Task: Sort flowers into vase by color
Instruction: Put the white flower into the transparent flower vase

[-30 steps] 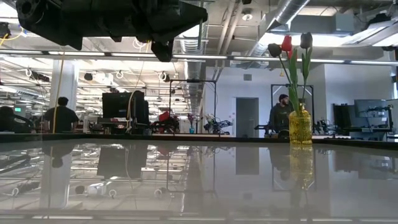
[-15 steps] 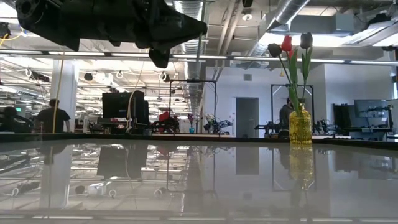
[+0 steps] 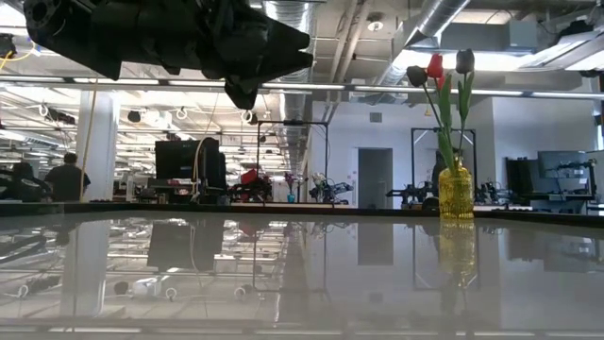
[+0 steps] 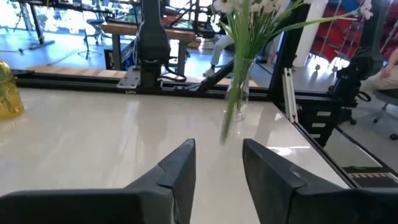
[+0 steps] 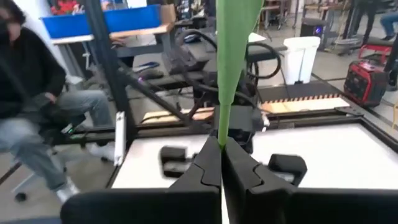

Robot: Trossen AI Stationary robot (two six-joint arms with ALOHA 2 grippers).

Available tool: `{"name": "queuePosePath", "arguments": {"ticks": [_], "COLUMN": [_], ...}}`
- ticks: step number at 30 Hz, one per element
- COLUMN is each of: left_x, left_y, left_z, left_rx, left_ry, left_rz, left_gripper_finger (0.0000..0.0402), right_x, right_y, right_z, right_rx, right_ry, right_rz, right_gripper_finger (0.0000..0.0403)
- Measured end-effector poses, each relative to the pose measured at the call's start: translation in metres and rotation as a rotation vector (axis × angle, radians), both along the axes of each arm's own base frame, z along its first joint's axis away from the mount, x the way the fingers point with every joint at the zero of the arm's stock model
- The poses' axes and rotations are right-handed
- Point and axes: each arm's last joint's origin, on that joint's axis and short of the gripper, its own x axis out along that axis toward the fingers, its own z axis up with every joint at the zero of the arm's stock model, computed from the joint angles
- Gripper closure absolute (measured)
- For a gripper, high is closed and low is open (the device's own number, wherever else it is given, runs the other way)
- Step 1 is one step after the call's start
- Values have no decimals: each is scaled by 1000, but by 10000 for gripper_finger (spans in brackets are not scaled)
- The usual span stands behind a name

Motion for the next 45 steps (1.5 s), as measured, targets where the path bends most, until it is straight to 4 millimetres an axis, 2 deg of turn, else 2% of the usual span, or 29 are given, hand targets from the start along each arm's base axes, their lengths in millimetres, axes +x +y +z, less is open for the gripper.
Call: {"name": "queuePosePath", "arguments": {"ticks": [5,9,14,19,25,32,36,45], "left_x": [0,0,0,0,0,-1,-2,-10], "left_y": [0,0,1,1,1,0,-6,-27], "left_z": [-4,-4,-4,-6,-5,-5,-4,-3], "left_rx": [9,10,10,0,-51,-144,-190,-211], "left_ry": [38,44,42,58,56,60,55,28], "left_rz": [0,1,24,27,31,75,108,195], "left_gripper_finger": [276,276,275,276,276,275,276,275], "right_x": [-46,-87,-143,-182,-203,-208,-215,-224], "right_y": [12,17,4,-16,-35,-28,-29,-28], "right_z": [24,48,73,87,92,89,88,100], "right_rx": [48,76,115,159,190,125,161,83], "right_ry": [1,-85,-171,-239,-282,-274,-257,-437], "right_rz": [40,50,132,217,247,439,556,705], "right_gripper_finger": [374,370,379,373,376,373,377,374]}}
